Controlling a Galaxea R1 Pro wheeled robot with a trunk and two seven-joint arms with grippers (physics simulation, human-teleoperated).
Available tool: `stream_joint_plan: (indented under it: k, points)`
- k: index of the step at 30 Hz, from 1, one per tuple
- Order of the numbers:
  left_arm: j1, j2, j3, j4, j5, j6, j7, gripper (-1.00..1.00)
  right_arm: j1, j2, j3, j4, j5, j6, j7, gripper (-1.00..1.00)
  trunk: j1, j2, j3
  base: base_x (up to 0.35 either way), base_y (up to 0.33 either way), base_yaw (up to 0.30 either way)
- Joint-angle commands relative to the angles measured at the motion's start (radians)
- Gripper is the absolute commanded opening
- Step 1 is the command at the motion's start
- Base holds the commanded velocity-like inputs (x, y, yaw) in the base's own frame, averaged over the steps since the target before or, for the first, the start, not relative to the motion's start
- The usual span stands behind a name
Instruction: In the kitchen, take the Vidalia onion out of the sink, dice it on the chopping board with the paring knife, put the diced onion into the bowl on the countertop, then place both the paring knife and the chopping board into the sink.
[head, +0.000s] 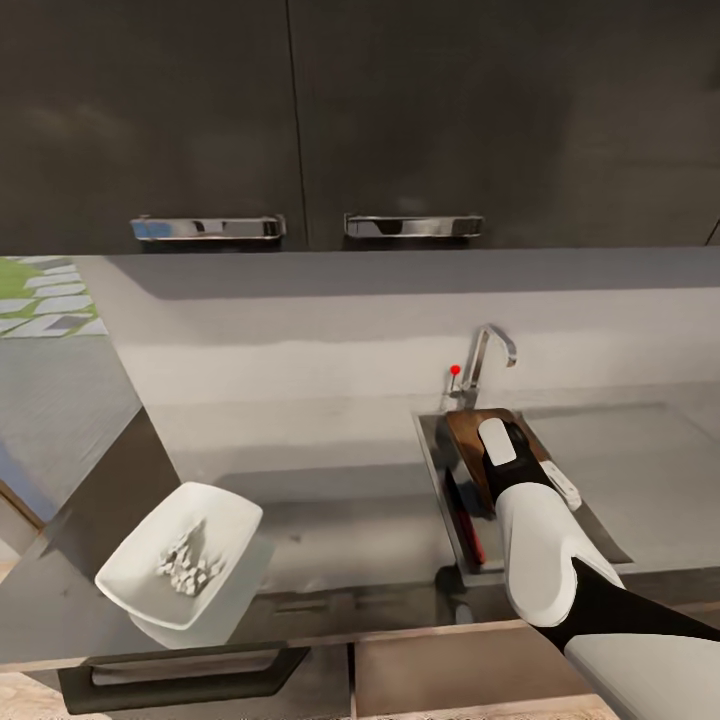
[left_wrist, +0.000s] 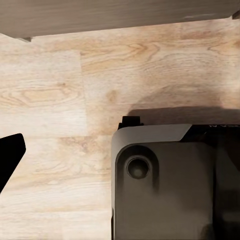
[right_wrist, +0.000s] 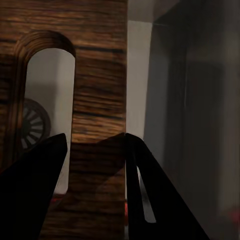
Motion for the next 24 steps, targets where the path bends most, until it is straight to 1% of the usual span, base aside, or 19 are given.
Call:
stream_joint_plan:
  k: [1, 4, 6, 9, 24]
  points:
    - [-0.002, 0.0, -0.008, 0.004, 0.006, -0.008, 0.001, 1.0, -0.001, 0.001, -0.003, -0.002, 0.002, 0.01, -0.002, -1.0, 0.001, -0.002, -0.004, 0.01, 0.0, 0.0]
    - [-0.002, 0.0, -0.008, 0.004, 0.006, -0.008, 0.001, 1.0, -0.001, 0.001, -0.004, 0.0, 0.003, 0.009, -0.002, -1.0, 0.001, -0.002, -0.008, 0.005, 0.0, 0.0]
    - [-0.002, 0.0, -0.008, 0.004, 0.006, -0.008, 0.002, 1.0, -0.001, 0.001, -0.005, 0.018, 0.003, -0.015, -0.002, -1.0, 0.001, -0.002, -0.012, 0.001, 0.0, 0.0]
    - [-0.002, 0.0, -0.008, 0.004, 0.006, -0.008, 0.001, 1.0, -0.001, 0.001, -0.005, 0.023, 0.003, -0.029, -0.002, -1.0, 0.001, -0.002, -0.016, 0.0, 0.0, 0.0]
    - [-0.002, 0.0, -0.008, 0.004, 0.006, -0.007, 0.001, 1.0, -0.001, 0.001, -0.005, 0.025, 0.003, -0.033, -0.002, -1.0, 0.001, -0.002, -0.04, 0.0, 0.0, 0.0]
